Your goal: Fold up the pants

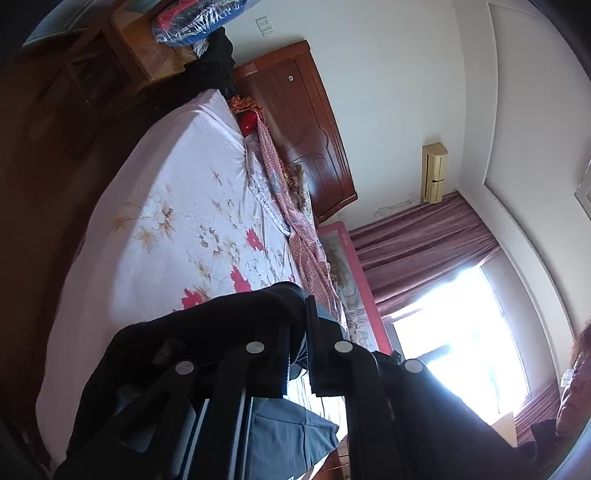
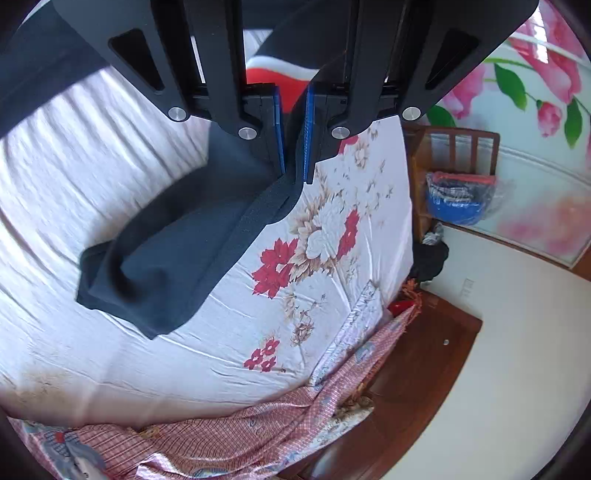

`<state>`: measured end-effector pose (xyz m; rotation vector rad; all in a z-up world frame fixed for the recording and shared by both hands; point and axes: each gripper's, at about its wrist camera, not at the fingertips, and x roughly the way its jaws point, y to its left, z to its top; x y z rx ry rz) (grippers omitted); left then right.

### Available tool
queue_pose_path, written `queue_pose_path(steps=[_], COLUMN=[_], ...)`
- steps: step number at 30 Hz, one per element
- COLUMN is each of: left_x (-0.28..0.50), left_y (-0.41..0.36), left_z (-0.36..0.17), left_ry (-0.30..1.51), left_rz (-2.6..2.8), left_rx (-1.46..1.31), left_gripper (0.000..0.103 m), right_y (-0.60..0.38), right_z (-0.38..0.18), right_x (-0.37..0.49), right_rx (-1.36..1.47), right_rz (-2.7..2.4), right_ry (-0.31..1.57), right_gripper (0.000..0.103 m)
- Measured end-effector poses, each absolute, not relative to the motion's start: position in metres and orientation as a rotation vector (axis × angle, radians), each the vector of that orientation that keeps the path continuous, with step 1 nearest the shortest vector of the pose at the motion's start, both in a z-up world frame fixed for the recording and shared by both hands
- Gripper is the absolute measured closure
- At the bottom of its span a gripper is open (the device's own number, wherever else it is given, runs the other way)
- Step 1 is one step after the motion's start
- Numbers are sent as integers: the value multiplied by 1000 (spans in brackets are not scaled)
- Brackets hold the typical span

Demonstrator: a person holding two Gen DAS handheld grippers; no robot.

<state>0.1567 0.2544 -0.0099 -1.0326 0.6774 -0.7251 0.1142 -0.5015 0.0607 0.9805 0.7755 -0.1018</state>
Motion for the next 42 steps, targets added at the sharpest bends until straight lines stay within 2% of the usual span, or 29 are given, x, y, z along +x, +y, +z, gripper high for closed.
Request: queue_pose_path(steps=[5, 10, 13, 18, 21, 25, 27, 28, 30, 31, 32, 33, 37, 42], left_x=[124, 84, 67, 47, 41, 37, 36, 34, 30, 27, 28, 28, 16, 2], left_y=[261, 262, 269, 302, 307, 267, 227, 205, 163, 142, 129, 111, 75, 75], left_z=[-27, -46, -64, -78, -84, -61, -40, -31, -20, -21, -22, -31, -61, -85], left_ry=[742, 815, 836, 787, 843, 931, 955, 960, 970, 978, 994, 1039, 1185, 1211], left_rz=[-730, -729, -696, -623, -540, -549, -595, -630, -733, -770, -789, -784, -751, -625], left_rx=[-1011, -994, -1032, -1086, -1033, -742, -555, -487, -410, -396, -400, -402, -441, -573], left_gripper=[95, 94, 94, 96, 96, 94, 80, 76, 53, 47, 34, 29, 29, 29], right_y=[-478, -461, -456, -453, -452, -452, -455, -457, -461, -465, -470, -471, -426, -300], right_z=[25, -26, -44, -40, -34, -31, -35, -37, -41, -45, -49, -48, -43, -80], right_x=[-11, -96, -121, -133, -134, -141, -146, -150, -156, -155, -160, -164, -162, -90], right_rx=[1036, 1121, 1158, 1134, 1124, 1100, 1110, 1114, 1072, 1049, 1040, 1041, 1153, 1289], right_rz=[-101, -176, -214, -238, -237, -261, -284, -297, -374, -404, -482, -526, -335, 172], right_ry=[747, 781, 779, 769, 768, 809, 827, 834, 867, 897, 917, 913, 870, 1058], right_gripper=[95, 95, 95, 96, 96, 96, 96, 96, 96, 96, 93, 88, 88, 87])
